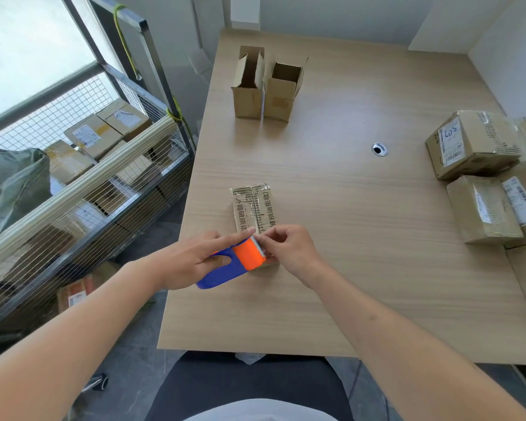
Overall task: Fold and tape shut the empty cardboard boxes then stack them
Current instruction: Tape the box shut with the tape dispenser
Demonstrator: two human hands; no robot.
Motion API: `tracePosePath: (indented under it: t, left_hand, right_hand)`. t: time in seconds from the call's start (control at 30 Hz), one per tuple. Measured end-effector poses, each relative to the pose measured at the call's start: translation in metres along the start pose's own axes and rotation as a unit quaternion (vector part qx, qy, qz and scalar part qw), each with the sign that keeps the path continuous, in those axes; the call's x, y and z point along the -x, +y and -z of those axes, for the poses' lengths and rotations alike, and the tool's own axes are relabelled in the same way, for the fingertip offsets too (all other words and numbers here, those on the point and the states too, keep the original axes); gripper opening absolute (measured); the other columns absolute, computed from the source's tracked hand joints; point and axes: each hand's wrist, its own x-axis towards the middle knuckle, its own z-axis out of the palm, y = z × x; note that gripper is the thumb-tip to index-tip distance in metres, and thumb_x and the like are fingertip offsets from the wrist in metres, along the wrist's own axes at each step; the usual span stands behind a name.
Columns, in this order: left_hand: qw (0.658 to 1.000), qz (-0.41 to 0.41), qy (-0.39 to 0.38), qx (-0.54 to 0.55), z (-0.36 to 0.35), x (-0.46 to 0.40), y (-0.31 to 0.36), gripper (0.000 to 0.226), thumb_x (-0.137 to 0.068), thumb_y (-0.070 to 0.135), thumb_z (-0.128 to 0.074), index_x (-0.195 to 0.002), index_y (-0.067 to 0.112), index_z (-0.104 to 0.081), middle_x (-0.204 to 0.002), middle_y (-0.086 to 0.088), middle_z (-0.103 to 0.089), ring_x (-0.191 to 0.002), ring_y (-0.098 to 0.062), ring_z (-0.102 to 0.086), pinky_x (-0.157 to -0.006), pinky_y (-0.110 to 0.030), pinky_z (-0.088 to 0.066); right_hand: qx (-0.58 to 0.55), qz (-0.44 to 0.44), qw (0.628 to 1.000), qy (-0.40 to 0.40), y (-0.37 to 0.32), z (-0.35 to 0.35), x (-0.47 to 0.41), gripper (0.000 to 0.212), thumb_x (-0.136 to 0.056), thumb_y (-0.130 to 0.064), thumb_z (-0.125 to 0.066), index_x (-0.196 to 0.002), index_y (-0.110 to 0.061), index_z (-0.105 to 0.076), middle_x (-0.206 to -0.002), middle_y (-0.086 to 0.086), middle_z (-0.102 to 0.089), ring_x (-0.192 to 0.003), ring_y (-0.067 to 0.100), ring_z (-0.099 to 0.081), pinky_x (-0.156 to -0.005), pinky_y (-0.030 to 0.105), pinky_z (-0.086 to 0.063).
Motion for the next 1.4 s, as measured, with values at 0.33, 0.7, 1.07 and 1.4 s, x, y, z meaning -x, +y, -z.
tracePosePath:
  t: [0.33,0.7,1.07,1.4]
  left_hand:
    - [0.997,0.053,-0.032,0.036,-0.033,-0.002,0.01,0.059,-0.111,0.031,-0.037,-0.144,0.075,-0.015,-0.121,0.004,-0.053,-0.107,-0.015,-0.051,-0.102,-0.038,-0.042]
    - [0.994,0.107,-0.019,-0.002,-0.023,0.01,-0.019,0.05,-0.11,0.042,-0.032,-0.143,0.076,-0.017,-0.135,0.012,-0.052,-0.118,-0.016,-0.053,-0.105,-0.043,-0.042]
    - [0.987,0.152,-0.012,-0.042,-0.034,-0.016,-0.035,0.048,-0.11,0.044,-0.029,-0.144,0.075,-0.016,-0.109,0.003,-0.052,-0.095,-0.014,-0.052,-0.094,-0.039,-0.043]
    - [0.983,0.154,-0.035,-0.089,-0.029,-0.028,-0.035,0.048,-0.11,0.045,-0.027,-0.148,0.071,-0.015,-0.11,0.002,-0.051,-0.095,-0.015,-0.053,-0.094,-0.039,-0.044]
  right_hand:
    - [0.029,-0.033,0.995,0.092,0.034,0.005,0.025,0.016,-0.09,-0.019,-0.077,-0.08,-0.007,-0.076,-0.062,0.005,-0.067,-0.052,0.017,-0.061,-0.056,0.036,-0.06]
    - [-0.011,-0.078,0.975,0.209,0.059,0.034,0.016,0.011,-0.089,-0.017,-0.08,-0.079,-0.011,-0.076,-0.074,0.005,-0.071,-0.05,0.018,-0.057,-0.057,0.041,-0.063]
    - [-0.034,-0.126,0.975,0.181,0.081,0.029,-0.009,0.01,-0.09,-0.022,-0.079,-0.084,-0.015,-0.077,-0.084,0.008,-0.073,-0.063,0.018,-0.056,-0.057,0.037,-0.062]
    - [0.219,0.104,0.958,0.154,0.09,0.035,-0.013,0.038,-0.078,-0.044,-0.085,-0.104,-0.03,-0.062,-0.096,-0.008,-0.056,-0.075,0.008,-0.055,-0.073,0.025,-0.052]
